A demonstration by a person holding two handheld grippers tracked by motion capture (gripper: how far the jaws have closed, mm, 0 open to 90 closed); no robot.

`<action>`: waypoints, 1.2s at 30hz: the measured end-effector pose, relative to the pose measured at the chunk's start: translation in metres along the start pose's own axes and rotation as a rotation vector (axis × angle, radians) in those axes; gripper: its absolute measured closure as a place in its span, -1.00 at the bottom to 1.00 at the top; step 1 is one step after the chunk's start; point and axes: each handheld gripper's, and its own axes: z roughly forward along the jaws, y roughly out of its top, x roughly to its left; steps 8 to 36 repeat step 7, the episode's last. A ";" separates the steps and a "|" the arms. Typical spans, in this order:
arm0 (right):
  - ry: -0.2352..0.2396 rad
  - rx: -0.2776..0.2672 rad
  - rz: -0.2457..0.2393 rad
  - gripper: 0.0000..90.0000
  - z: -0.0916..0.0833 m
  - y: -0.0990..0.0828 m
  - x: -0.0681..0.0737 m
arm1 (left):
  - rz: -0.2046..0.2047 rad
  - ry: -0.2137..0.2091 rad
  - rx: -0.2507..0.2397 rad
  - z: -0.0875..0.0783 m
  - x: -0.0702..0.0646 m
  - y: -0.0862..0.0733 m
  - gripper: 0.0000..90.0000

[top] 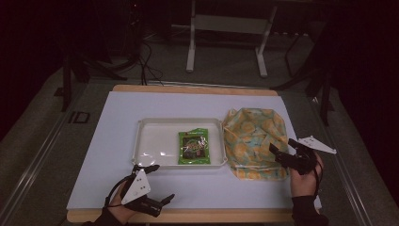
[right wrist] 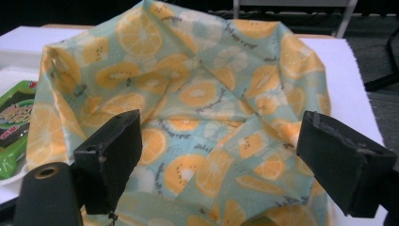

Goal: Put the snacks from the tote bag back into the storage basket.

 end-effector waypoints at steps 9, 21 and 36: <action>-0.006 0.011 0.009 -0.63 0.001 -0.001 -0.001 | 0.000 -0.001 0.000 0.000 0.000 0.000 -0.97; -0.006 0.011 0.009 -0.63 0.001 -0.001 -0.001 | 0.000 -0.001 0.000 0.000 0.000 0.000 -0.97; -0.006 0.011 0.009 -0.63 0.001 -0.001 -0.001 | 0.000 -0.001 0.000 0.000 0.000 0.000 -0.97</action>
